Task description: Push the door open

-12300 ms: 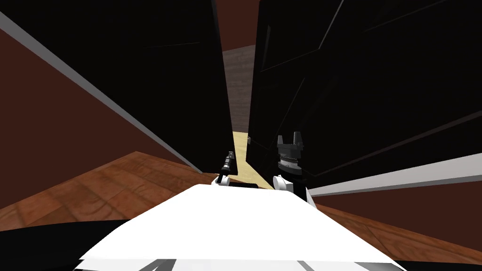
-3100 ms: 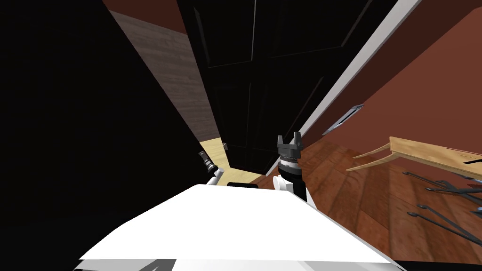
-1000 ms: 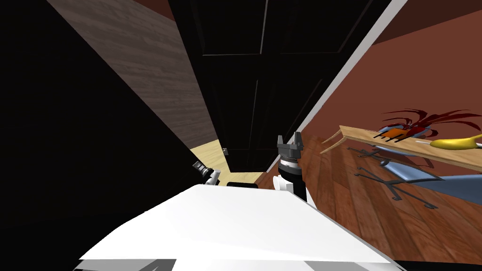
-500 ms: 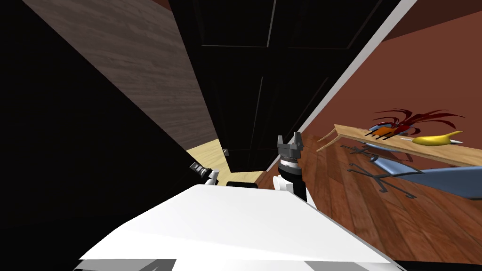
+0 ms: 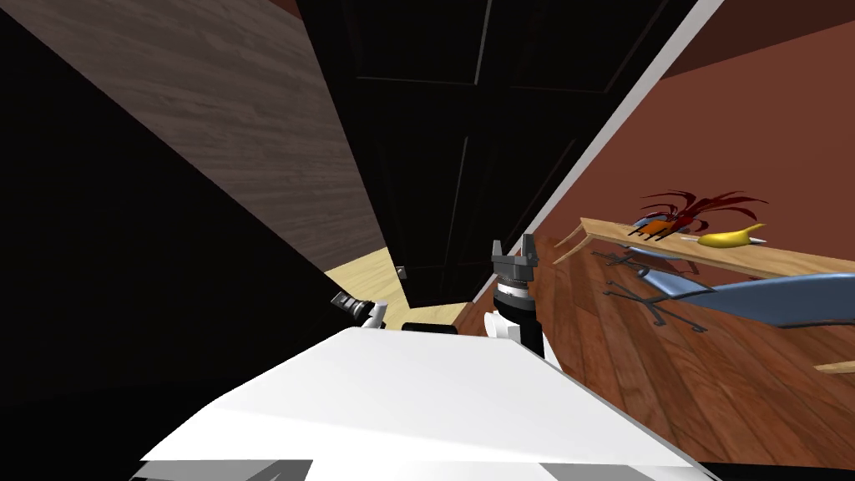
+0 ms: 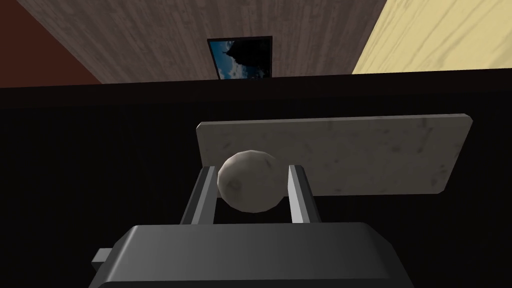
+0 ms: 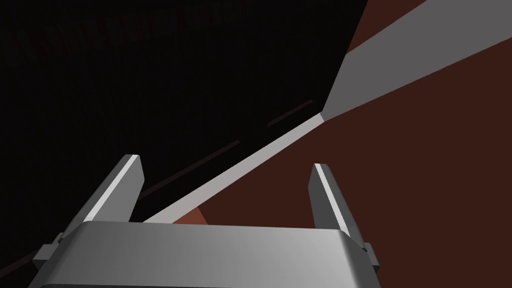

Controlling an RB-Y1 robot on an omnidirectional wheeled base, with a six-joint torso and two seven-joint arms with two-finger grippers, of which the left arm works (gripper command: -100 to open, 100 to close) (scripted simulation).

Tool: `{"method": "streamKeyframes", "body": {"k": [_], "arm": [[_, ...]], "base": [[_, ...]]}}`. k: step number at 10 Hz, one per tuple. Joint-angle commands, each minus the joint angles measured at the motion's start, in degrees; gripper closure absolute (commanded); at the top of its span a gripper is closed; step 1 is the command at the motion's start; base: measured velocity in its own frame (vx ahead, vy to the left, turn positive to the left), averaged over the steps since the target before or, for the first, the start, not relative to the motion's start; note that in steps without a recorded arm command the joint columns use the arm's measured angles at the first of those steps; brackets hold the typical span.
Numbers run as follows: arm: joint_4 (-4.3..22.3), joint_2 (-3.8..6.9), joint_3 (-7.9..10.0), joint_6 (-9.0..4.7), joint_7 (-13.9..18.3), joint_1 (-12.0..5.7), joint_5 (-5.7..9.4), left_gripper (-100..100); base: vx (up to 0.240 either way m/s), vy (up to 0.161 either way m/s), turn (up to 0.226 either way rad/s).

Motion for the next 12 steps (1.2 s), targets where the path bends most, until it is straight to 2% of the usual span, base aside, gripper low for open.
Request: {"method": "streamKeyframes", "body": {"k": [1, 2, 3, 4, 6, 7, 9, 10, 11, 12], "arm": [[-0.53, 0.76, 1.91, -2.05, -1.46, -0.27, 2.13, 100], [0.79, 0.76, 1.91, -2.05, -1.46, -0.27, 2.13, 100], [-0.59, 0.69, 2.87, -2.98, -1.99, -0.39, 3.37, 100], [-0.62, 0.63, 3.33, -3.44, -2.25, -0.46, 3.97, 100], [-0.75, 0.15, 5.01, -5.1, -3.19, -0.75, 6.17, 100], [-0.78, -0.01, 5.37, -5.46, -3.39, -0.83, 6.64, 100], [-0.93, -0.97, 6.79, -6.94, -4.23, -1.31, 8.58, 100], [-1.93, -1.16, 6.27, -5.96, -4.36, -0.68, 7.93, 100], [-2.2, 0.04, 7.95, -7.5, -4.92, -0.34, 9.85, 100], [-2.81, 0.04, 7.95, -7.5, -4.92, -0.34, 9.85, 100]], "base": [[0.018, 0.208, -0.207], [0.027, 0.166, -0.091], [0.011, 0.146, -0.102], [0.023, 0.137, -0.123], [0.033, 0.153, -0.168], [0.01, 0.122, -0.1], [0.022, 0.107, -0.141], [0.01, 0.05, -0.043], [0.009, 0.125, -0.19], [-0.004, 0.158, -0.077]]}}
